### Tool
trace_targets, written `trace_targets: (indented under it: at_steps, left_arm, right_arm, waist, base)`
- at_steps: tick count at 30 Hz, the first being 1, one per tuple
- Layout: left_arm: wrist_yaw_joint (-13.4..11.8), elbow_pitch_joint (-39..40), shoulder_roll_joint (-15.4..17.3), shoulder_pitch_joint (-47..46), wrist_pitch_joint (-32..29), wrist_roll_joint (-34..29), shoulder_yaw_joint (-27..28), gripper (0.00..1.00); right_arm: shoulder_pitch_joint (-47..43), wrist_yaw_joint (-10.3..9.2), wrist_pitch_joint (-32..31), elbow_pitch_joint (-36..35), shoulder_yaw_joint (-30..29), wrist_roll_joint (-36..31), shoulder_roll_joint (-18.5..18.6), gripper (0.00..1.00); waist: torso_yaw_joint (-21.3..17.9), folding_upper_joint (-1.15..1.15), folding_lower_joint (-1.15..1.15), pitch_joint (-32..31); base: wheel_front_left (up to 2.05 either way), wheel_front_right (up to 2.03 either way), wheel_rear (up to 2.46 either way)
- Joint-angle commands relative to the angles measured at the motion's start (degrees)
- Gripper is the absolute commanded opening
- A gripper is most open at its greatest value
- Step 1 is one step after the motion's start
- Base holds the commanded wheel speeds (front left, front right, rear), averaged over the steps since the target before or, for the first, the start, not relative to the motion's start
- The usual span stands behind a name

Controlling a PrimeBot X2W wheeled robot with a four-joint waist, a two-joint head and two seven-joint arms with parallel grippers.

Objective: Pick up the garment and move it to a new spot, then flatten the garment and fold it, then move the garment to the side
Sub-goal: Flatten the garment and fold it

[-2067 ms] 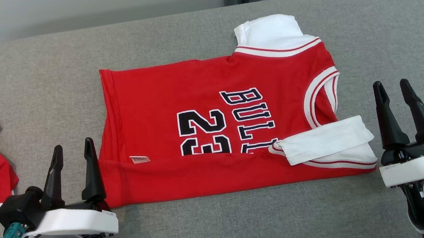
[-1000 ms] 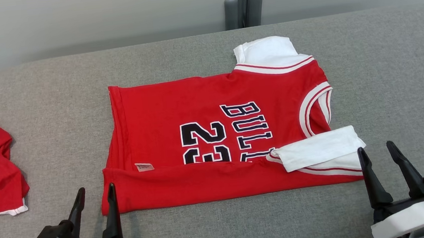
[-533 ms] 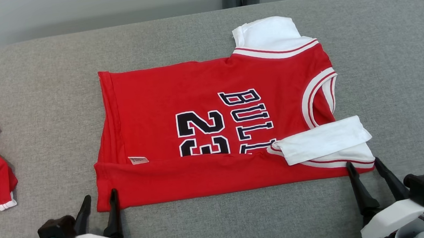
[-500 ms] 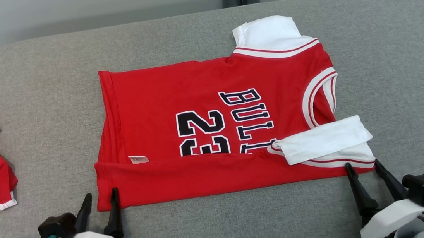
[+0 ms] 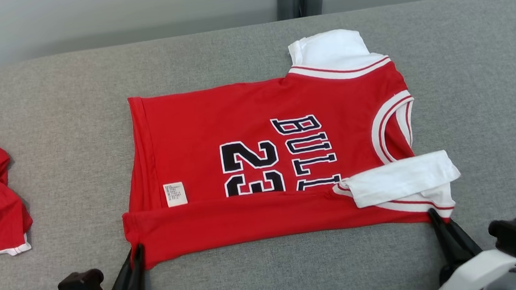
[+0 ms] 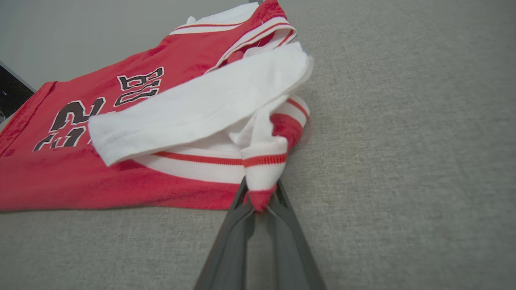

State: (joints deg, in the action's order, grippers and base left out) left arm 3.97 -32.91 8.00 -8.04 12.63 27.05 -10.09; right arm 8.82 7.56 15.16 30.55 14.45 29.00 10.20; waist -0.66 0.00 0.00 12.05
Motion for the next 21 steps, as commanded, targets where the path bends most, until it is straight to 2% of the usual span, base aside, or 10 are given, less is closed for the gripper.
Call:
trace_targets:
  at_steps: [1, 7, 18, 19, 20, 21]
  left_arm:
    - [-0.02, 0.69, 0.83, 1.37, -0.35, 0.25, 0.12, 0.00]
    - [-1.21, 7.07, 2.06, 6.97, -2.95, 1.06, 0.21, 0.00]
    - [-5.09, 20.03, 3.14, 16.98, -10.60, 2.05, -0.63, 0.00]
    - [-5.65, 20.74, 3.26, 17.21, -10.57, 1.69, -0.45, 0.00]
    - [-6.14, 21.12, 3.26, 17.20, -10.48, 1.43, -0.32, 0.78]
    - [-6.41, 21.37, 3.14, 17.17, -10.57, 1.32, -0.39, 1.00]
  right_arm:
    - [-1.42, -0.13, -0.03, -0.77, -0.58, 0.60, 0.62, 0.00]
    - [-8.75, -0.12, -0.03, -5.34, -2.53, 1.69, 1.07, 0.00]
    - [-19.31, -0.08, -4.82, -14.73, -7.23, -0.21, -1.77, 0.00]
    - [-19.34, -0.08, -5.24, -15.28, -7.49, -0.48, -1.96, 0.15]
    - [-19.22, -0.08, -5.72, -15.71, -7.71, -0.77, -2.16, 0.47]
    - [-18.98, -0.08, -6.15, -16.09, -7.77, -1.10, -2.28, 1.00]
  waist:
    - [0.23, 0.00, 0.00, -0.60]
    - [0.88, 0.00, 0.00, -2.89]
    - [0.18, 0.00, 0.00, -5.53]
    - [0.17, 0.00, 0.00, -5.55]
    - [0.19, 0.00, 0.00, -5.59]
    - [0.25, 0.00, 0.00, -5.65]
  base:
    - [0.00, 0.00, 0.00]
    - [0.00, 0.00, 0.00]
    - [0.00, 0.00, 0.00]
    - [0.00, 0.00, 0.00]
    - [0.00, 0.00, 0.00]
    - [0.00, 0.00, 0.00]
